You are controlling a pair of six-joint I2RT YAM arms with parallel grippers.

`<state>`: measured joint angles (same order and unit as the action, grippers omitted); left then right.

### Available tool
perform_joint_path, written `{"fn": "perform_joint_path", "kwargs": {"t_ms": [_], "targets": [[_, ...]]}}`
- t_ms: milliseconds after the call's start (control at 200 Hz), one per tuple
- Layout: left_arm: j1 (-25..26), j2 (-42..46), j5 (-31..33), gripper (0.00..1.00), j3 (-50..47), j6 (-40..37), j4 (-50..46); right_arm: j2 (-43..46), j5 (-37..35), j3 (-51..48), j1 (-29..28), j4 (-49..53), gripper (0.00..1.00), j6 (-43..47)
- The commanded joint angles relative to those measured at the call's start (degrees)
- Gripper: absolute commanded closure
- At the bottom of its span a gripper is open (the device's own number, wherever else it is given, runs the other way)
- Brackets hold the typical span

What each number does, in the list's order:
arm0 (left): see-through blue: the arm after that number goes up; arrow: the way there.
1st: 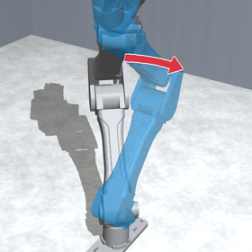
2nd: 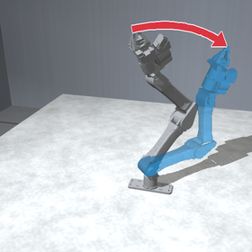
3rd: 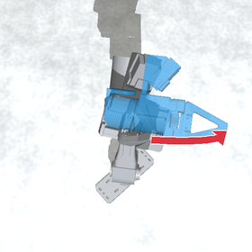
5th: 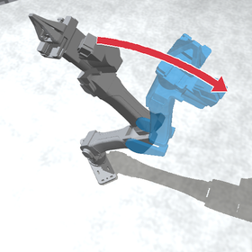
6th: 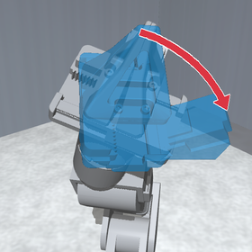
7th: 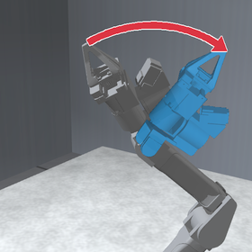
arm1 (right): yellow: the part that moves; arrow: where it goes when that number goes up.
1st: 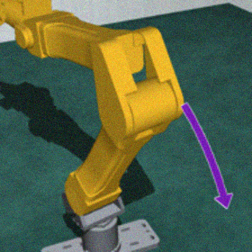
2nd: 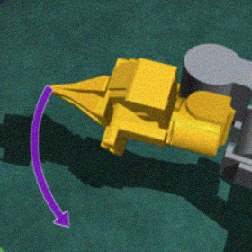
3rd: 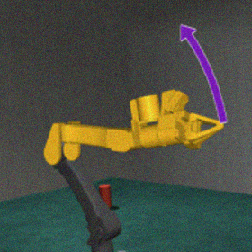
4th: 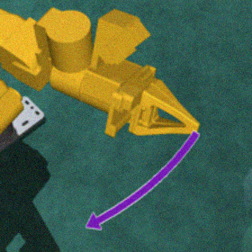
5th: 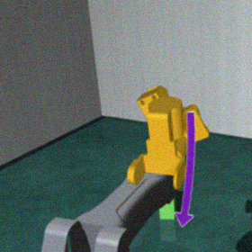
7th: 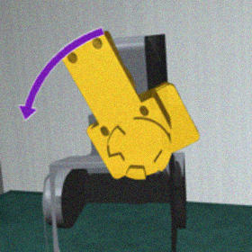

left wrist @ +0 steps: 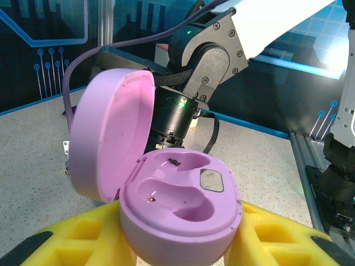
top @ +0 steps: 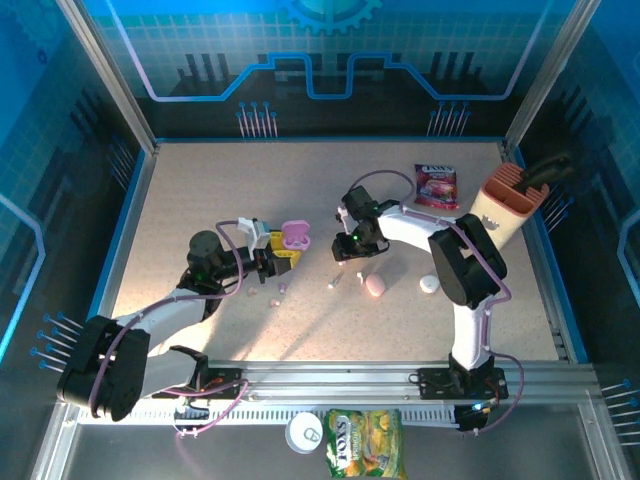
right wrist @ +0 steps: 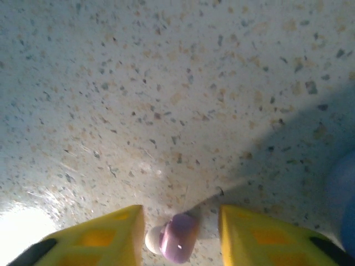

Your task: Insert wireless bluetooth earbuds into charging case

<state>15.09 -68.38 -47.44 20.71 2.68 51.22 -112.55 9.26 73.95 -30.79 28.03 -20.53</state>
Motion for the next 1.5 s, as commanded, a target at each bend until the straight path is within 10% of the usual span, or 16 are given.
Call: {"fn": "perform_joint_path", "kwargs": {"t_ms": [0,1496], "targets": [[-0.7,0.6,-1.2,0.61,-0.2,-1.2,0.1,3.7,4.6,-3.1,1.3,-3.5,0.56,-3.1],[-1.0,0.1,-2.0,0.61,0.3,-1.5,-0.8,2.8,17.3,-13.9,4.7,-20.1,0.70,-13.8]]}}
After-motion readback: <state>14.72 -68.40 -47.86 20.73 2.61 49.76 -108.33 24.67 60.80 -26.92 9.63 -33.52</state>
